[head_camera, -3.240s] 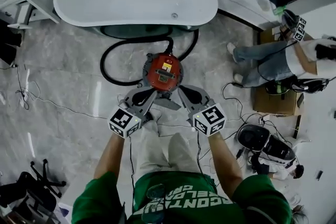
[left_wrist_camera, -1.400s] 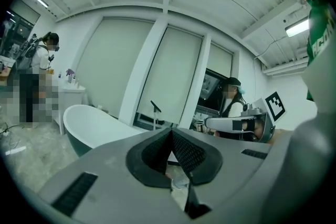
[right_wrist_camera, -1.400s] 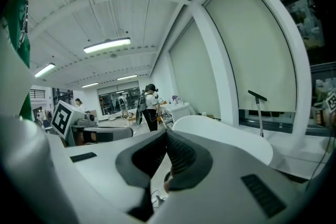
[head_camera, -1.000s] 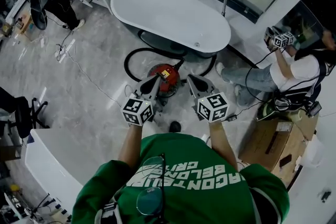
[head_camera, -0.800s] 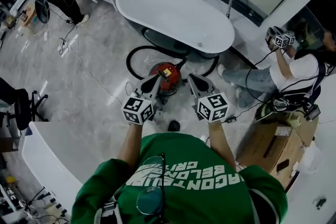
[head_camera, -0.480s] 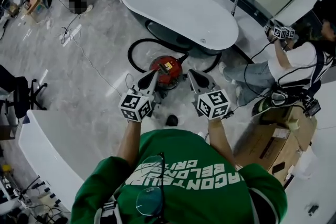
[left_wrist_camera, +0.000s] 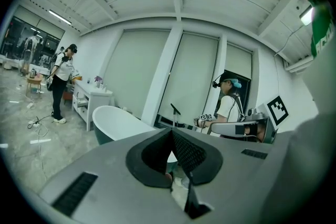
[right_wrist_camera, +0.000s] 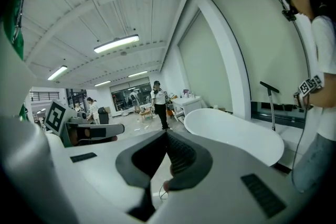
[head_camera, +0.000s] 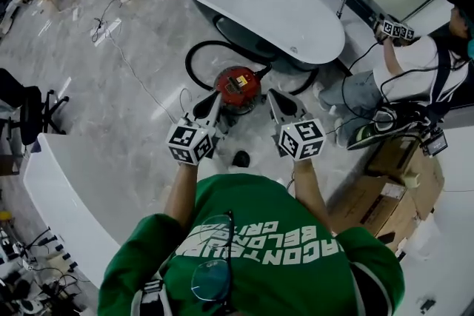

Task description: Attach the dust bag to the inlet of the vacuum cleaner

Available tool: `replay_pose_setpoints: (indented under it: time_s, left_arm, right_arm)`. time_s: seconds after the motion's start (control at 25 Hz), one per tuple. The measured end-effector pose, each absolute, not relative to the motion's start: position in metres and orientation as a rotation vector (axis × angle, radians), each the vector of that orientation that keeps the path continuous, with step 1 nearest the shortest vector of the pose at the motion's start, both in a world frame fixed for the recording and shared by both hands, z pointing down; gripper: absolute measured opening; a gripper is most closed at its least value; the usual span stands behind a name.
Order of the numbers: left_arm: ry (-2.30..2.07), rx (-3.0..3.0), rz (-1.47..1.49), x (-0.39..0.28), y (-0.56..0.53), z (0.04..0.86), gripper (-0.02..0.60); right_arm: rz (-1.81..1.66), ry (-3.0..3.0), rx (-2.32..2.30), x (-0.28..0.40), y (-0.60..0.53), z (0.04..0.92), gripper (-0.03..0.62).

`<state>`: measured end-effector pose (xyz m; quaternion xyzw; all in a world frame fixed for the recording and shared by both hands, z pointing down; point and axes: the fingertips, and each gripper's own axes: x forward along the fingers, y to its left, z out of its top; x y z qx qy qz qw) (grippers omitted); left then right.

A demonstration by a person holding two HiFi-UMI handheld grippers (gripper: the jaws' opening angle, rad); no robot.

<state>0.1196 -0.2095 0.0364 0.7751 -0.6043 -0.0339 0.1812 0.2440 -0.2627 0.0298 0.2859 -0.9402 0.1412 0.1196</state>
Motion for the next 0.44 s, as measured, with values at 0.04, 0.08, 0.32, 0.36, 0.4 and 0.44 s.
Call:
replay_pose_setpoints:
  time_s: [0.04,0.08,0.32,0.36,0.4,0.44]
  left_arm:
    - [-1.707,2.187,-0.096,0.120,-0.209,0.037,0.003]
    - [-1.708,2.186,-0.095,0.122,-0.208,0.037,0.005]
    - [-1.709,2.190,-0.087,0.125,-0.201,0.035,0.005]
    - [-1.711,2.189,-0.087,0.125,-0.200,0.034,0.005]
    - [-1.713,2.187,-0.088,0.124,-0.199,0.034,0.003]
    - [-1.715,2.185,-0.088,0.123,-0.197,0.034,0.005]
  right_arm:
    - [0.411,-2.752,0.830,0.243,-0.262,0.029,0.008]
    - [0.410,-2.755,0.824,0.242,-0.262,0.029,0.008]
    - [0.415,-2.762,0.806,0.239,-0.257,0.027,0.008]
    - [0.414,-2.761,0.802,0.238,-0.256,0.026,0.008]
    - [0.413,-2.761,0.799,0.237,-0.254,0.026,0.008]
    - [0.412,-2.761,0.796,0.236,-0.253,0.025,0.008]
